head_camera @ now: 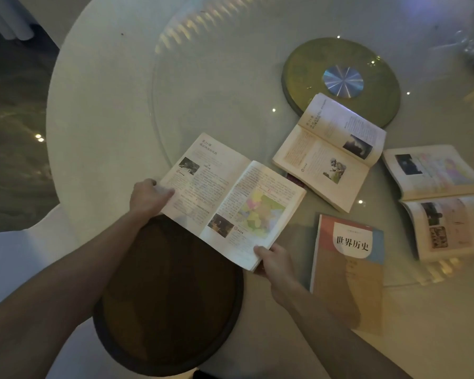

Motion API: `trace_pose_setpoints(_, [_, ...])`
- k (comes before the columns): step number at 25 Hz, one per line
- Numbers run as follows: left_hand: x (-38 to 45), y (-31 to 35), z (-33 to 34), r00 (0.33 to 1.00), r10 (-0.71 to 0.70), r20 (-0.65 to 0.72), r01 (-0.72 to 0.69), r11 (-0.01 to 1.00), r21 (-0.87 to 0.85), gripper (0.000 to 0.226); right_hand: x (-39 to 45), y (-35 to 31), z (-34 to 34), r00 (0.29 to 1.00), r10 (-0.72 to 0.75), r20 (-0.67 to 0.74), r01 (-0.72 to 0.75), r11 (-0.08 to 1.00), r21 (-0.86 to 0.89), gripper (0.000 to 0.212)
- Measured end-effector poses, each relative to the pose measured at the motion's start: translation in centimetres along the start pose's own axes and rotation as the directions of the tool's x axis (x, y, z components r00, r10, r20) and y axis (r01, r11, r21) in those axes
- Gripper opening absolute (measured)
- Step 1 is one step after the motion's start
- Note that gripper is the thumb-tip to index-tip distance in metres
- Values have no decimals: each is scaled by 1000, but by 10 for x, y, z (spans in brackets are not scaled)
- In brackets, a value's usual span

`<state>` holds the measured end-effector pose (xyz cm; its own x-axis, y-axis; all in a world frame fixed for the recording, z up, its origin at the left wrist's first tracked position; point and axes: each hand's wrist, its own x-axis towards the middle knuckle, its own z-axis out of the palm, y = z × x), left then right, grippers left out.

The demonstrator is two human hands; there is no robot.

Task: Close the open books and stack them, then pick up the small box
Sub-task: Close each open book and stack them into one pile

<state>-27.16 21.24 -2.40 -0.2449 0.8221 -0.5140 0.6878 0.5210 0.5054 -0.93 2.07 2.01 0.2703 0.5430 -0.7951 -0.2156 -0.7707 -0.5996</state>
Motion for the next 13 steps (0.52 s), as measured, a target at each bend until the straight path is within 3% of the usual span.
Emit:
trace_pose_setpoints(3, [-17,5,-12,996,39,82,-26,987,-158,25,-12,-26,0,976,-214,-47,210,974,-82,21])
trace_pose_setpoints(5, [-38,15,-18,978,92,190,-36,960,-278,13,-11,-42,2,950,-311,-17,307,945,-111,20])
trace_pose_setpoints(10, [-98,36,-3,881,292,373,-58,848,-527,14,-19,-67,19,877,-420,232,455,882,-123,30])
trace_pose_setpoints(13, [-130,62,18,821,351,450,29,762,-647,20,-22,-64,24,833,-400,381,475,871,-124,36])
